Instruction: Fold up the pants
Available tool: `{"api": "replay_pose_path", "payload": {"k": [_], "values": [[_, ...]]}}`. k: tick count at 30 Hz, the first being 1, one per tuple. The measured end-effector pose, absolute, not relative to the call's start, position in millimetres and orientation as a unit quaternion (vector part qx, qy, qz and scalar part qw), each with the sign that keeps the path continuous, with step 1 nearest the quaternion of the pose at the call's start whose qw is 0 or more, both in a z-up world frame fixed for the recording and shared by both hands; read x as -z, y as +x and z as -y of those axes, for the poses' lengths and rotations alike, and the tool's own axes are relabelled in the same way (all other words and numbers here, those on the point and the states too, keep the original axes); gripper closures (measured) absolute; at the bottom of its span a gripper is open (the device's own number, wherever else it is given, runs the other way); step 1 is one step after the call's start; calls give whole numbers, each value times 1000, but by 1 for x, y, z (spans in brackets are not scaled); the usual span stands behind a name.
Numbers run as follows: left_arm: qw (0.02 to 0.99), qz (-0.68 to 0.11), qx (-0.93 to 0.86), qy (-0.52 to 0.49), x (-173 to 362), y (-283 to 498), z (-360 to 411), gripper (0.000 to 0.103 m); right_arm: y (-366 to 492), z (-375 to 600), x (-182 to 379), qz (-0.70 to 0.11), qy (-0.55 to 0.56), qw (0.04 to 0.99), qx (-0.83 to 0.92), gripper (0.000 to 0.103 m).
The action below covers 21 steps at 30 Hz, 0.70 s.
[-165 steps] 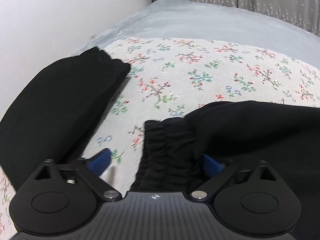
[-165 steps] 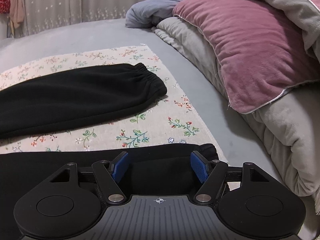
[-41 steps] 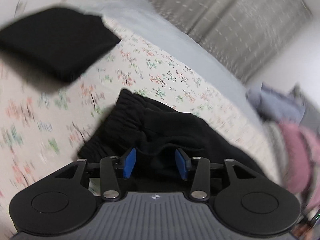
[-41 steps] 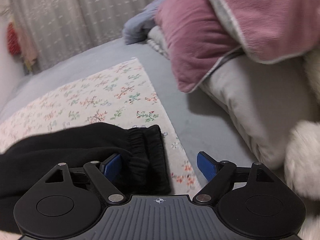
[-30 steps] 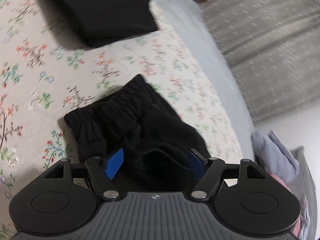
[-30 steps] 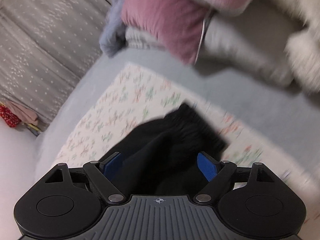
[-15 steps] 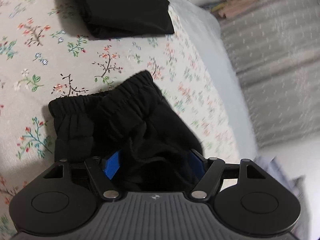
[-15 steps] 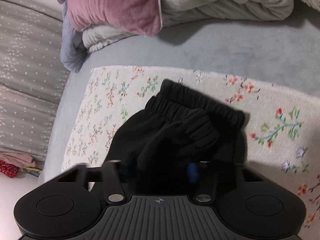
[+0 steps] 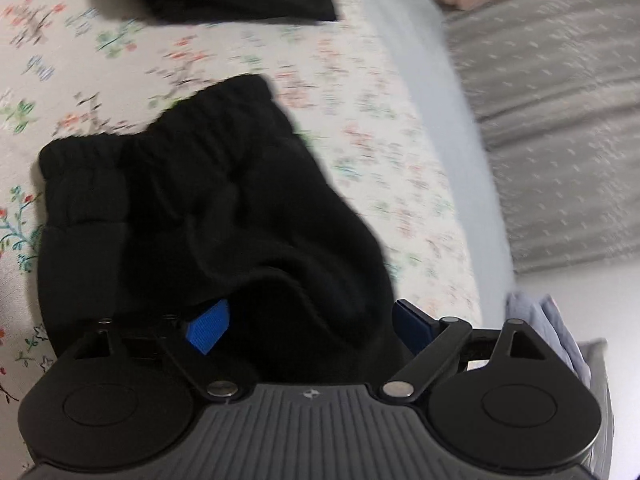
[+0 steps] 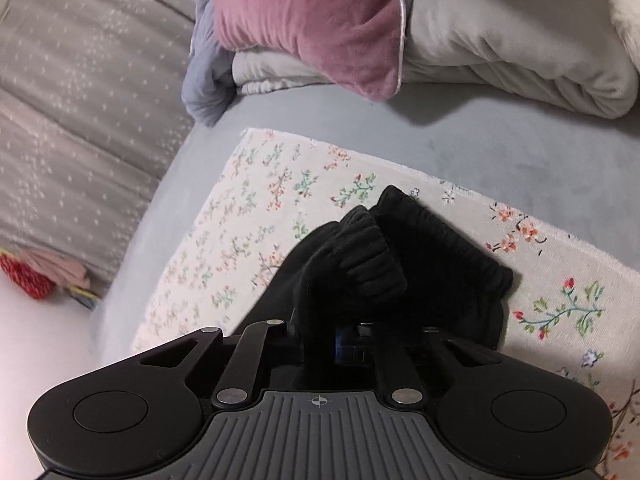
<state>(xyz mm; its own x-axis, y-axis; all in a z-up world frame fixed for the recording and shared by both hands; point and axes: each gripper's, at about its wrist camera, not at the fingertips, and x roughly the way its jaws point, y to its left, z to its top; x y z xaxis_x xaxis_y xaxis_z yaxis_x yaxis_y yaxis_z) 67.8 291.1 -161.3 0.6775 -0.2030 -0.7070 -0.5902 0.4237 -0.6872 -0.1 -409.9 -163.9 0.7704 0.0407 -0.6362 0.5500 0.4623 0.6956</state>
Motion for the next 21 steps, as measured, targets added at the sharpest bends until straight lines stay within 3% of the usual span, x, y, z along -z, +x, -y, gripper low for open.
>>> {"api": "replay_pose_path", "payload": {"k": [3, 4, 5, 6, 7, 16, 21], "values": [[753, -376, -140, -521, 168, 71, -295, 15, 1, 415, 176, -319, 503, 786, 166, 86], [759, -371, -147, -515, 169, 70, -295, 33, 0, 415, 177, -320, 503, 786, 165, 86], [765, -363, -153, -510, 169, 69, -295, 70, 0, 414, 175, -319, 502, 787, 165, 86], [767, -357, -159, -509, 171, 68, -297, 88, -1, 413, 172, -316, 498, 790, 163, 86], [766, -352, -163, -512, 170, 65, -299, 94, -2, 411, 169, -313, 494, 795, 160, 86], [833, -289, -130, -453, 115, 55, -295, 95, 1, 408, 150, -289, 476, 820, 133, 92], [826, -293, -128, -464, 93, 107, -304, 95, 49, 405, 144, -308, 441, 833, 128, 93]]}}
